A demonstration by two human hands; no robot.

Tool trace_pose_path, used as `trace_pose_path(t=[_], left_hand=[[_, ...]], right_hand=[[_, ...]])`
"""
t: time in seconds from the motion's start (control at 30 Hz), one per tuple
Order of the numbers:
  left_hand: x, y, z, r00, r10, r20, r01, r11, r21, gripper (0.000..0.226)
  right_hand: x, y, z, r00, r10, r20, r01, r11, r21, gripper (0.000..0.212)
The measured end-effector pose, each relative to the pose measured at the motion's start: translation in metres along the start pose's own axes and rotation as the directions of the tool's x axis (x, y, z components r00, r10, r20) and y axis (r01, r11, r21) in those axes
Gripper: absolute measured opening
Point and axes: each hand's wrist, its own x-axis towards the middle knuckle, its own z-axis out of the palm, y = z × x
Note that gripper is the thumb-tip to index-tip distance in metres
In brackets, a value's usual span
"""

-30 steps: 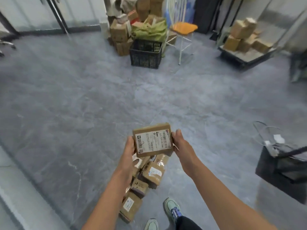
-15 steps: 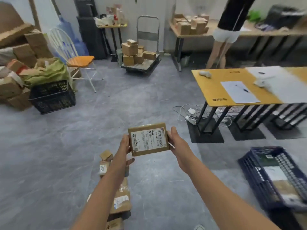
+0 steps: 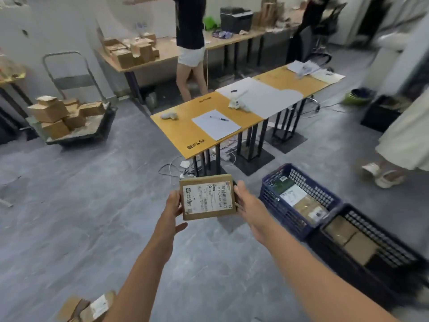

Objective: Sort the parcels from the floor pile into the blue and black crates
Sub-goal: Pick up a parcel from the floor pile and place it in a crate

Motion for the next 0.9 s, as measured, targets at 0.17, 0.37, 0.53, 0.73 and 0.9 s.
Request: trace_pose_path(t=[0.17, 0.37, 0.53, 0.73, 0.9], left_hand=[[0.040, 0.022, 0.085, 0.993, -0.002, 0.118, -0.005, 0.998, 0.061, 0.044], [0.074, 0.033, 0.170, 0.953, -0.036, 0.301, -0.013, 0.987, 0.161, 0.048], [0.108, 0.037, 0.233, 0.880, -0.111, 0.461, -0.010, 0.967, 0.253, 0.049], [0.155, 0.033, 0.297, 0.778, -0.174, 0.603, -0.043, 0.943, 0.329, 0.045], [0.189, 0.028, 0.346, 0.674, -0.263, 0.691, -0.056, 0.914, 0.403, 0.052]], right_hand=[[0.006, -0.009, -0.084, 0.990, -0.005, -0.140, 0.018, 0.996, 0.087, 0.048], [-0.002, 0.001, -0.160, 0.950, 0.022, -0.313, 0.036, 0.984, 0.176, 0.051], [-0.011, 0.013, -0.207, 0.879, 0.081, -0.469, 0.061, 0.958, 0.281, 0.043], [-0.009, 0.023, -0.243, 0.754, 0.170, -0.635, 0.104, 0.923, 0.370, 0.041], [-0.009, 0.033, -0.262, 0.638, 0.258, -0.726, 0.129, 0.893, 0.430, 0.037]])
